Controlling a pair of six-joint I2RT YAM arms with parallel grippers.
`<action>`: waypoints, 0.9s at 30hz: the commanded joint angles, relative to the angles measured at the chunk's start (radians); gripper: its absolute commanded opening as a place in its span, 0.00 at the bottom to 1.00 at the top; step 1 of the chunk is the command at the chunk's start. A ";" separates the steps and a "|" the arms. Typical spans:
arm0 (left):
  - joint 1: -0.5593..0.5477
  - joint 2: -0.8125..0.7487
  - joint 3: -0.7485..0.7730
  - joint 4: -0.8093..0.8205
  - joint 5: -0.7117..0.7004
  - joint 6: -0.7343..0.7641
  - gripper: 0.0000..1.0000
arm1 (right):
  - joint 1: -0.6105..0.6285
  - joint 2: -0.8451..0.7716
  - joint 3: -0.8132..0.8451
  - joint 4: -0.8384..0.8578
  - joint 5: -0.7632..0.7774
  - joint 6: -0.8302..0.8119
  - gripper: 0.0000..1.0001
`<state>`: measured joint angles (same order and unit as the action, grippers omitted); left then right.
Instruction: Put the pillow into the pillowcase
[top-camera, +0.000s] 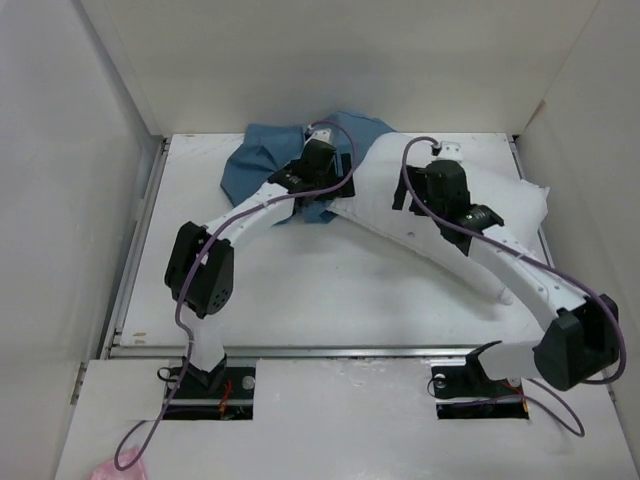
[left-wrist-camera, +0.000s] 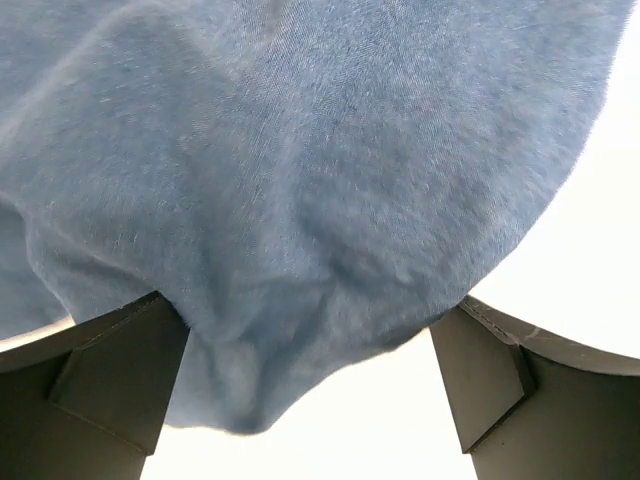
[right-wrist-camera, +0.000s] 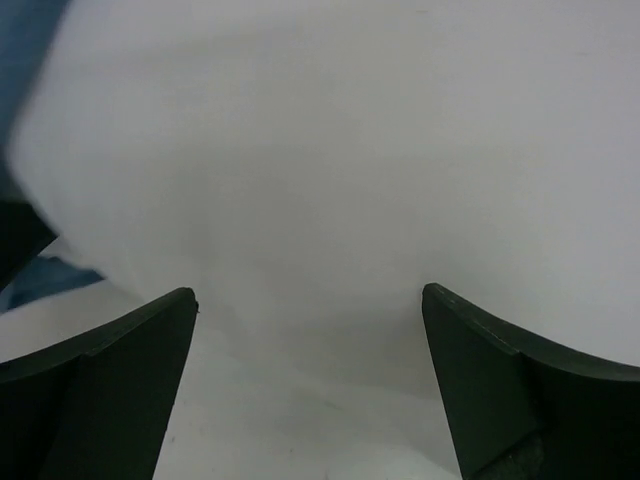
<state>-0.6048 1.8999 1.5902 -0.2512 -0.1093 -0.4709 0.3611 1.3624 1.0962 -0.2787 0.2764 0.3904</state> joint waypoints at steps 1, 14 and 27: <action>-0.020 -0.173 -0.086 0.075 0.008 0.026 0.99 | 0.110 -0.077 -0.001 -0.056 0.144 -0.163 1.00; 0.036 -0.745 -0.691 0.053 -0.188 -0.213 0.99 | 0.340 0.027 -0.023 0.231 0.178 -0.820 1.00; 0.045 -0.547 -0.754 0.286 -0.113 -0.190 0.99 | 0.240 0.461 0.249 0.273 0.149 -0.716 0.33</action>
<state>-0.5667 1.2961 0.8059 -0.0807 -0.2405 -0.6735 0.6510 1.8172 1.2819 -0.0658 0.4152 -0.4263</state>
